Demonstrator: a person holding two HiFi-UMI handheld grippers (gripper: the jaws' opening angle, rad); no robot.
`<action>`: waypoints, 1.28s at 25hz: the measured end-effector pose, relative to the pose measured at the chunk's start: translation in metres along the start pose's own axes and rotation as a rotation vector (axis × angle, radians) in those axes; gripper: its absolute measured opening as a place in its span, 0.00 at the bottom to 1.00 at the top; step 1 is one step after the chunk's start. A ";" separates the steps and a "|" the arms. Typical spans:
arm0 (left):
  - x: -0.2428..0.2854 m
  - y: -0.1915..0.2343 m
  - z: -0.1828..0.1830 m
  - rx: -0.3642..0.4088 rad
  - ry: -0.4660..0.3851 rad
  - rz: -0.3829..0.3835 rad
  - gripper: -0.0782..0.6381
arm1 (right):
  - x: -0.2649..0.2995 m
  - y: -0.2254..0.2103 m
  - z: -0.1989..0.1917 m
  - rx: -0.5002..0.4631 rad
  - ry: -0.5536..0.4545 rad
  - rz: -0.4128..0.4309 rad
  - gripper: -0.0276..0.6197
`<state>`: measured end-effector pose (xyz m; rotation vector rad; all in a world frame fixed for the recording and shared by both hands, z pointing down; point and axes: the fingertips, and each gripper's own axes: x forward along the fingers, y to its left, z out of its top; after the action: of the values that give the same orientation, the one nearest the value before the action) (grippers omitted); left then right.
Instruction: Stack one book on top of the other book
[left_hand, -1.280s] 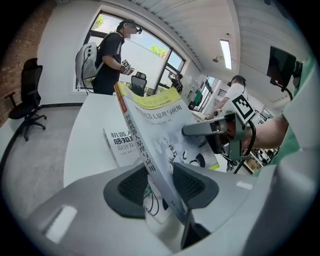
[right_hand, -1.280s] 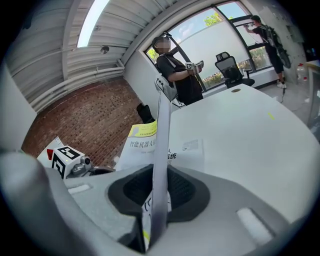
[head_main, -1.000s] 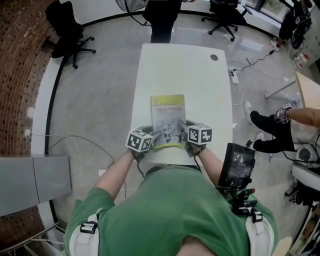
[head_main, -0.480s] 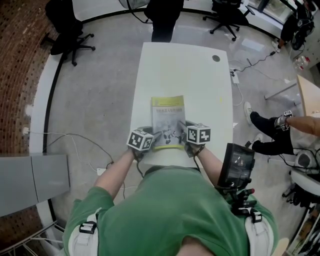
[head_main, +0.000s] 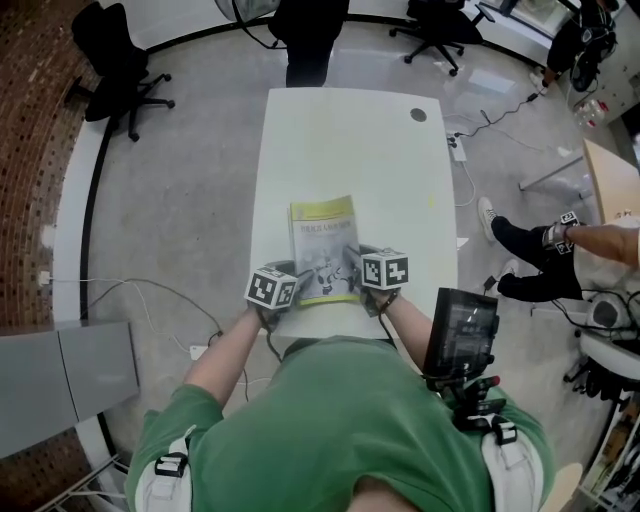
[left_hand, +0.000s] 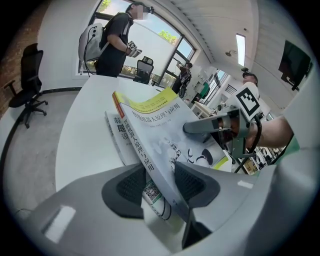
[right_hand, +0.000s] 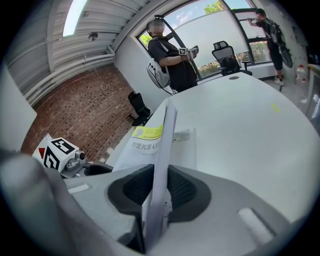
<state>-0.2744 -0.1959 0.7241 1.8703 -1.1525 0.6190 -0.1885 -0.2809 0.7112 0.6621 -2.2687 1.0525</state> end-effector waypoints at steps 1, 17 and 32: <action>0.000 0.001 -0.001 -0.001 0.002 0.002 0.37 | 0.001 0.000 -0.001 0.000 0.003 -0.002 0.17; 0.012 -0.002 -0.003 -0.014 0.010 0.013 0.39 | 0.000 -0.013 -0.003 -0.030 0.026 -0.034 0.19; 0.004 0.007 -0.008 -0.037 -0.016 0.068 0.39 | 0.010 -0.020 -0.008 -0.081 0.065 -0.065 0.25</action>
<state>-0.2786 -0.1922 0.7341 1.8140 -1.2338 0.6173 -0.1807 -0.2881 0.7327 0.6539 -2.2064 0.9331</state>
